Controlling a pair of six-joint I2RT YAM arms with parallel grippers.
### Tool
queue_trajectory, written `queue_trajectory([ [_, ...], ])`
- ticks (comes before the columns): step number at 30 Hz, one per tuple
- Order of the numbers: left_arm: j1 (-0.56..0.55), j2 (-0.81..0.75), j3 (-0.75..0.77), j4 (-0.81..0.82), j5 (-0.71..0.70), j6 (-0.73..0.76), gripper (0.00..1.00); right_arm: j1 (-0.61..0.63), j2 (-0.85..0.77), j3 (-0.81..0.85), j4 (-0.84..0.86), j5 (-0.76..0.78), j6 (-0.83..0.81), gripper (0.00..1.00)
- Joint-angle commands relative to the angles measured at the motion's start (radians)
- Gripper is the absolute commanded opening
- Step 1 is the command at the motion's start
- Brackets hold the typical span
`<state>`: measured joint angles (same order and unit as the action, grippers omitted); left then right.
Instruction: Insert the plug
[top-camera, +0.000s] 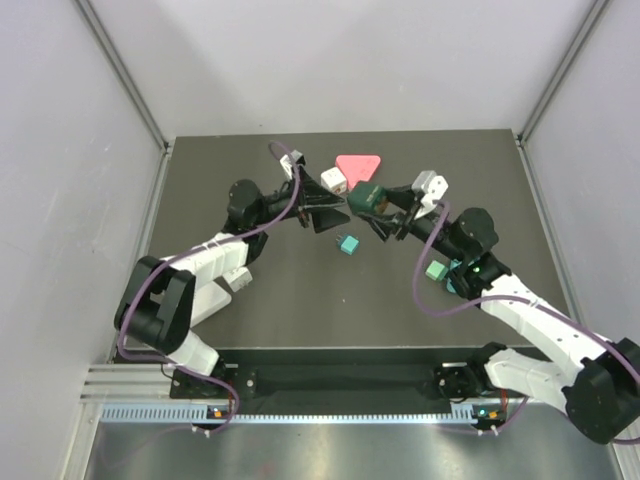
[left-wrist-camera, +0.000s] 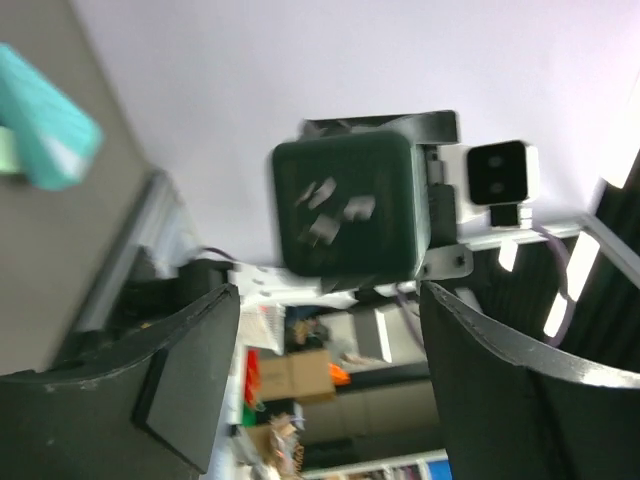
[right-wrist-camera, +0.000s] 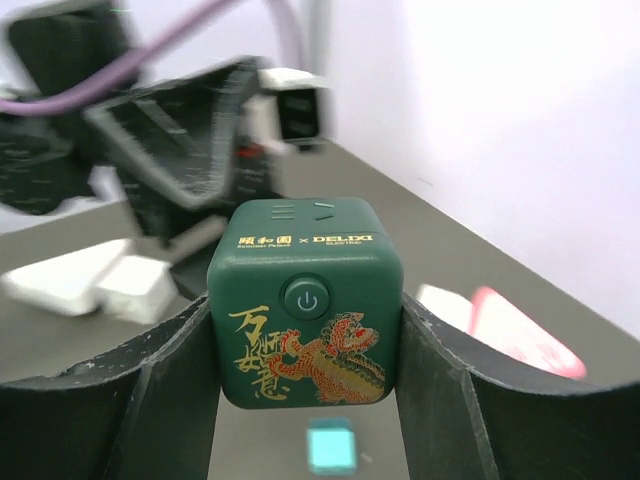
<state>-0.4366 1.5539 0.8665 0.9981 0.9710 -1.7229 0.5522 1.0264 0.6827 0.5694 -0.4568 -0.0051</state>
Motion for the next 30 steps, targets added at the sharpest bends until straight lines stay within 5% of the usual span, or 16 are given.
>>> queue_trajectory([
  [1, 0.100, 0.050, 0.049, -0.246, 0.026, 0.291, 0.78, -0.091, 0.024, 0.022, -0.016, 0.234, 0.052, 0.00],
  [7, 0.170, 0.247, 0.204, -0.389, -0.031, 0.428, 0.89, -0.264, 0.161, 0.024, 0.001, 0.156, 0.208, 0.00],
  [10, 0.193, 0.403, 0.469, -0.617, -0.087, 0.621, 0.70, -0.270, 0.253, 0.089, -0.090, 0.182, 0.215, 0.00],
  [12, 0.199, 0.535, 0.755, -0.946, -0.231, 0.828, 0.50, -0.270, 0.293, 0.109, -0.124, 0.191, 0.228, 0.00],
  [15, 0.196, 0.716, 1.130, -1.248, -0.480, 1.008, 0.40, -0.268, 0.319, 0.106, -0.121, 0.207, 0.283, 0.00],
  [17, 0.197, 0.825, 1.302, -1.271, -0.639, 1.037, 0.34, -0.262, 0.330, 0.089, -0.115, 0.202, 0.324, 0.00],
  [21, 0.197, 0.937, 1.349, -1.103, -0.808, 0.993, 0.25, -0.216, 0.330, 0.040, -0.077, 0.205, 0.360, 0.00],
  [25, 0.191, 1.054, 1.376, -0.917, -0.802, 0.906, 0.23, -0.193, 0.302, -0.008, -0.066, 0.221, 0.361, 0.00],
  [30, 0.159, 1.222, 1.551, -0.888, -0.779, 0.836, 0.27, -0.193, 0.279, 0.029, -0.169, 0.236, 0.340, 0.00],
])
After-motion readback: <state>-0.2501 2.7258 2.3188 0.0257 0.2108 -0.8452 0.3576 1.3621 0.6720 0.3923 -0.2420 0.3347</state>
